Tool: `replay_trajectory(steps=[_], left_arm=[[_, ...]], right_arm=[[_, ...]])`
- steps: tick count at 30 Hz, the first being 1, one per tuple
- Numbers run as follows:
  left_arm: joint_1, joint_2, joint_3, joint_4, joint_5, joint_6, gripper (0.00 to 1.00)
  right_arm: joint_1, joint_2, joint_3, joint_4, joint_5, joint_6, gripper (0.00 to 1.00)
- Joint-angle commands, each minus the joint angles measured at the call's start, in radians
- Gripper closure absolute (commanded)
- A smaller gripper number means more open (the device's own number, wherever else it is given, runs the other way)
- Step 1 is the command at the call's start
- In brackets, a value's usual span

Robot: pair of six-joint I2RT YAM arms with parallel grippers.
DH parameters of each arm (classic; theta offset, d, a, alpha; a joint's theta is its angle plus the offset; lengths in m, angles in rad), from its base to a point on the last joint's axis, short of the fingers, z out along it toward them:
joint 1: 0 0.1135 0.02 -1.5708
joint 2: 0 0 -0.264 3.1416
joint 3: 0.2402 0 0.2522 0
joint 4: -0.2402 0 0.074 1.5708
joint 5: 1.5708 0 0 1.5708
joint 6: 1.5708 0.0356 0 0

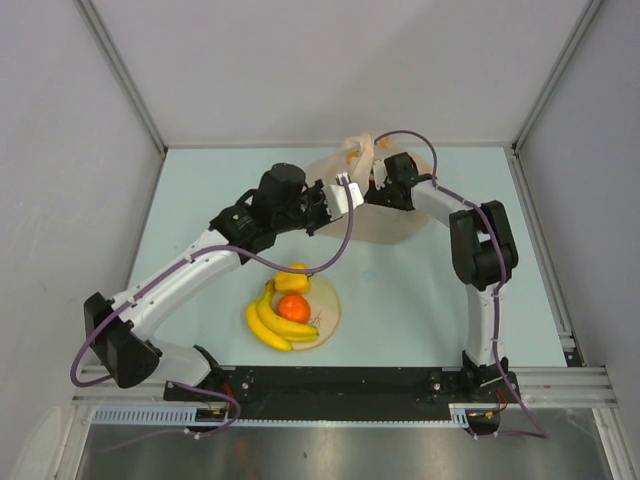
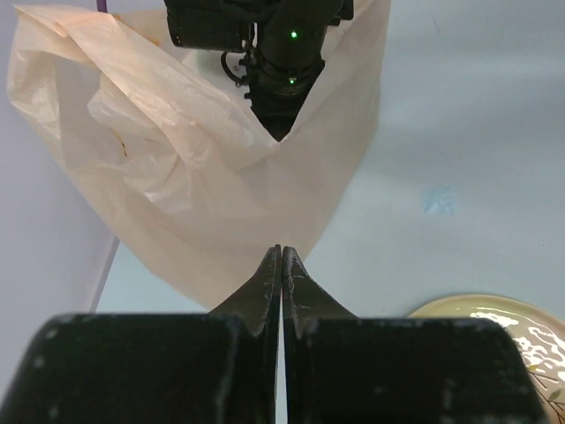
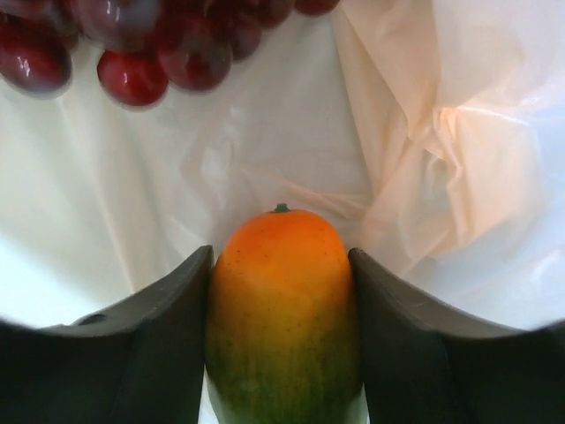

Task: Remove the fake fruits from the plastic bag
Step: Take out the fake fruit from the plastic bag, then place the fake fruit on the plate.

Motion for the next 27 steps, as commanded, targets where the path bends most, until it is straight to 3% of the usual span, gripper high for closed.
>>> replay_trajectory(steps=[1,8,19,24,27], left_arm=[[0.004,-0.035,-0.011,0.028,-0.004,0.003,1.0],[0.022,-0.045,-0.022,0.028,-0.012,0.013,1.0],[0.093,-0.134,-0.064,0.08,-0.015,-0.03,1.0],[0.113,-0.222,-0.126,0.097,-0.035,-0.061,1.0],[0.143,-0.294,-0.137,0.054,-0.012,-0.112,1.0]], right_arm=[[-0.025,-0.132,-0.012,0.042,-0.023,-0.053,0.69],[-0.099,-0.331,-0.003,0.082,-0.244,0.048,0.76],[-0.101,-0.635,-0.013,-0.059,-0.352,0.172,0.76],[0.116,-0.903,-0.242,-0.116,-0.306,-0.01,0.77],[0.283,-0.934,-0.31,-0.15,-0.297,0.092,0.76]])
